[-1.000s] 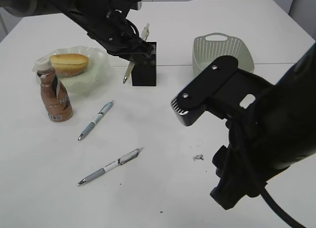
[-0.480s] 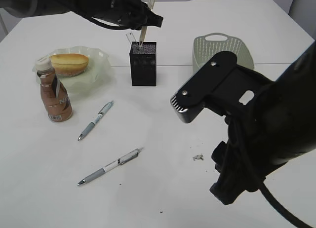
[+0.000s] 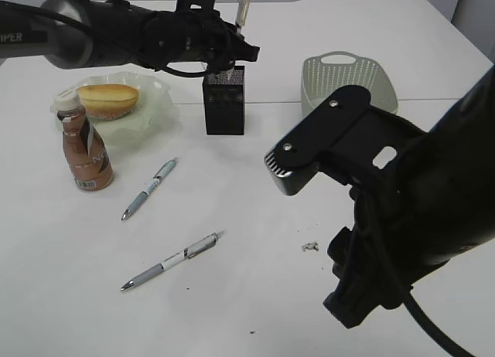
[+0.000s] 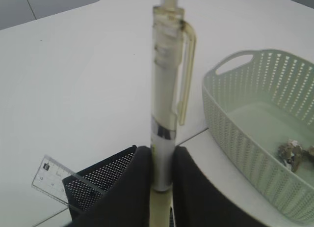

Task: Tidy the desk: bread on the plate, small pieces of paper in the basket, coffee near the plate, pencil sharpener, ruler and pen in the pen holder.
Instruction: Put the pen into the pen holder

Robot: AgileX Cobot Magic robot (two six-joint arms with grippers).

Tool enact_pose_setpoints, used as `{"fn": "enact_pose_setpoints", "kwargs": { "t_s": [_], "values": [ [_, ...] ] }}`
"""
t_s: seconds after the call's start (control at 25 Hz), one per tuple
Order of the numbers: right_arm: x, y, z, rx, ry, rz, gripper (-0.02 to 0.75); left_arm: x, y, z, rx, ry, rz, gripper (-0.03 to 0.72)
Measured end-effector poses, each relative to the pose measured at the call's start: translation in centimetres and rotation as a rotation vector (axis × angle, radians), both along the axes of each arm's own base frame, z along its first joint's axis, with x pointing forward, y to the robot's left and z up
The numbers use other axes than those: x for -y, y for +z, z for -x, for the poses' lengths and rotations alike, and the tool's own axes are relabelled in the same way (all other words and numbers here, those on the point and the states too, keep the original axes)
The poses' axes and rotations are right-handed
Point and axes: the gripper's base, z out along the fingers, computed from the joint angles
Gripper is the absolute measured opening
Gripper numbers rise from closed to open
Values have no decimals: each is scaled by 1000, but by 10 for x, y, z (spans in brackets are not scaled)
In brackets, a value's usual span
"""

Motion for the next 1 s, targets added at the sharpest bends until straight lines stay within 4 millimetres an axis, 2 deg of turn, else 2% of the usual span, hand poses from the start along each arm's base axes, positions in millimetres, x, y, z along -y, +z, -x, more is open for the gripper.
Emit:
{"fn": "enact_pose_setpoints", "kwargs": {
  "t_s": [0.44,0.76,1.0],
  "values": [
    [-1,0,0,4,2,-12,384,-11,7,-12,144,29,100,73],
    [-3,1,-1,11,3,-30,384,-20,-24,-24,113,75,136,74],
    [-4,1,-2,21,7,-45,384,-19,-32,-25,121,77,146,79]
  ]
}}
